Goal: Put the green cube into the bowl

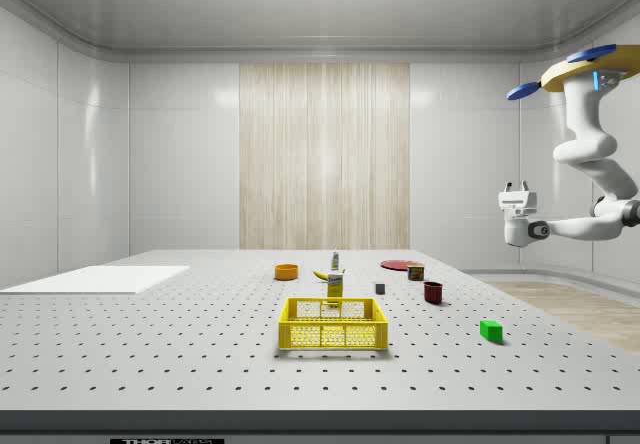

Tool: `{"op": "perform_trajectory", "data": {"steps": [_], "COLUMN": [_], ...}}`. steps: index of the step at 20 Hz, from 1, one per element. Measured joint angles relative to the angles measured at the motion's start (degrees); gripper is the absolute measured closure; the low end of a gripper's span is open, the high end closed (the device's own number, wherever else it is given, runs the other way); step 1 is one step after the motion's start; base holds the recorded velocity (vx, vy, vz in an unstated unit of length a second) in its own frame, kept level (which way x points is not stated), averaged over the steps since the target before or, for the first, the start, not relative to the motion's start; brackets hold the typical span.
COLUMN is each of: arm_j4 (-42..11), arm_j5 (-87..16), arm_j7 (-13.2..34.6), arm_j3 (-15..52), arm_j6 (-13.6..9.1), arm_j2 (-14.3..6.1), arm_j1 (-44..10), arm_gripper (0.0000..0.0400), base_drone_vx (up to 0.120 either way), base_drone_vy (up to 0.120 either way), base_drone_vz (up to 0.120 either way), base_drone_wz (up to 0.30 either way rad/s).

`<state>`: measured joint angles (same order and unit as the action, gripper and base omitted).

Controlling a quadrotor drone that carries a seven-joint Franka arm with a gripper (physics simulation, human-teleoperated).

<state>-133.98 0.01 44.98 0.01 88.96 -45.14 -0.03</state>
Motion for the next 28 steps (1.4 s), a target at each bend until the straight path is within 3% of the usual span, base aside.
{"op": "perform_trajectory", "data": {"steps": [6,12,20,28], "arm_j4": [7.3,13.5,16.6,16.9], "arm_j5": [0.1,0.1,0.1,0.1], "arm_j7": [-0.1,-0.1,-0.2,-0.2], "arm_j3": [0.1,0.1,0.2,0.2], "arm_j6": [-5.6,-9.3,-10.8,-10.9], "arm_j2": [1.4,3.7,4.8,4.8], "arm_j1": [-0.2,-0.3,-0.3,-0.4], "arm_gripper": [0.0000,0.0000,0.0000,0.0000], "base_drone_vx": [0.000,0.000,0.000,0.000], "base_drone_vy": [0.000,0.000,0.000,0.120], "base_drone_vz": [0.000,0.000,0.000,0.000], "base_drone_wz": [0.000,0.000,0.000,0.000]}}
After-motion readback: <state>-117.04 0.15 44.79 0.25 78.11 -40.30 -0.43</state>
